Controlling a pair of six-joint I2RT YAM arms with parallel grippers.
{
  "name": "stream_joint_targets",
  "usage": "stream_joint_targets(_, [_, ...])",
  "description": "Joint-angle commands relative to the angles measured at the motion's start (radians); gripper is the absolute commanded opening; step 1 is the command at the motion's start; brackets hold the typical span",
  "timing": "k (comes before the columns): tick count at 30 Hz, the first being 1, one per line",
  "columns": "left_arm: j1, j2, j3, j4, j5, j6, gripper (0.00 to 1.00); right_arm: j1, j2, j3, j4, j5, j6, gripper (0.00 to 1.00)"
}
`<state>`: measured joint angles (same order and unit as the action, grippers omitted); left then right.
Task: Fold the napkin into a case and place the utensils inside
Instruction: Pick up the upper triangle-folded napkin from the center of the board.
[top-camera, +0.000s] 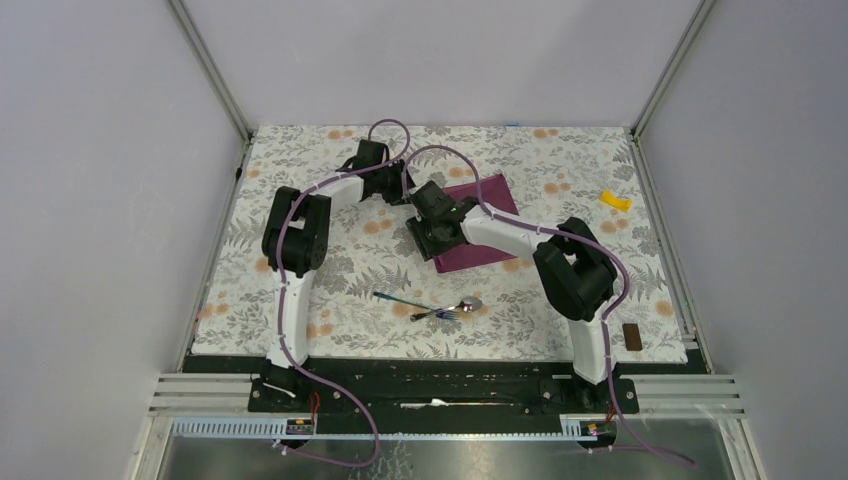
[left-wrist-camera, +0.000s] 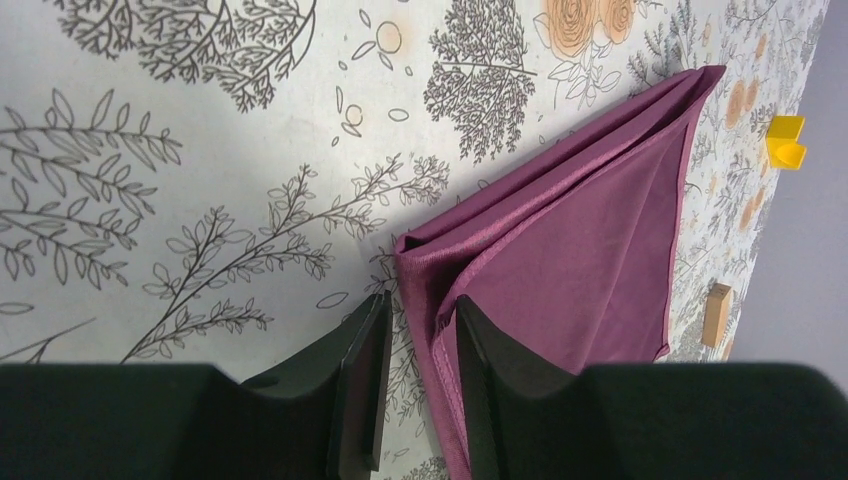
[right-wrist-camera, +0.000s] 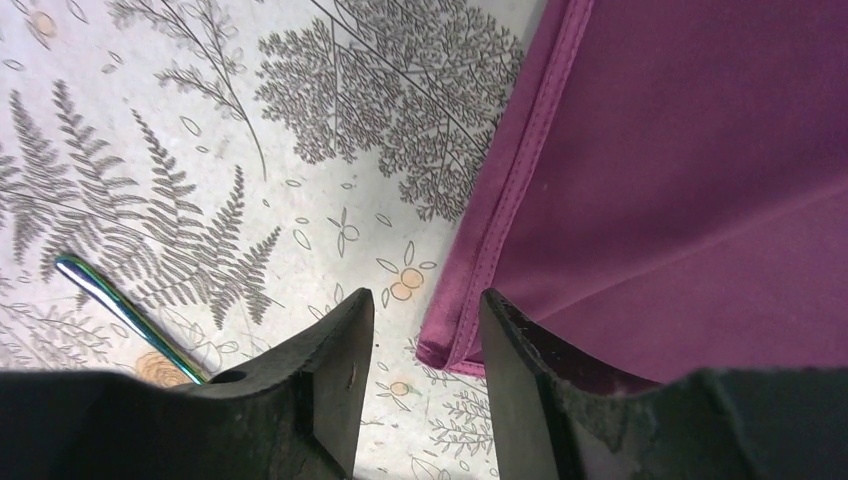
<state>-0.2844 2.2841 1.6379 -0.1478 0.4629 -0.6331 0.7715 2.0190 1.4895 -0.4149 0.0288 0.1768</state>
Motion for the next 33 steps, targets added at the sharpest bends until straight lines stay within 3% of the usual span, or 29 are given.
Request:
stream_joint_targets(1, [-0.004,0.048,0.046,-0.002,-0.012,0.021,0.35,0.024,0.011,0.043,-0.059,0.112,-0.026,0.51])
stream_joint_targets(10, [-0.004,0.058,0.040,-0.005,-0.016,0.014,0.33,0.030,0.058,0.066,-0.077,0.123,-0.033,0.51])
stream_joint_targets(19, [-0.001,0.054,0.043,-0.007,-0.011,0.016,0.33,0.032,0.086,0.076,-0.104,0.141,-0.027,0.43])
stream_joint_targets(30, [0.007,0.051,0.045,-0.006,0.003,0.014,0.33,0.032,0.122,0.044,-0.124,0.148,-0.033,0.51])
stream_joint_targets(33, [0.010,0.043,0.046,-0.007,0.007,0.007,0.34,0.032,0.141,0.047,-0.130,0.187,-0.033,0.43])
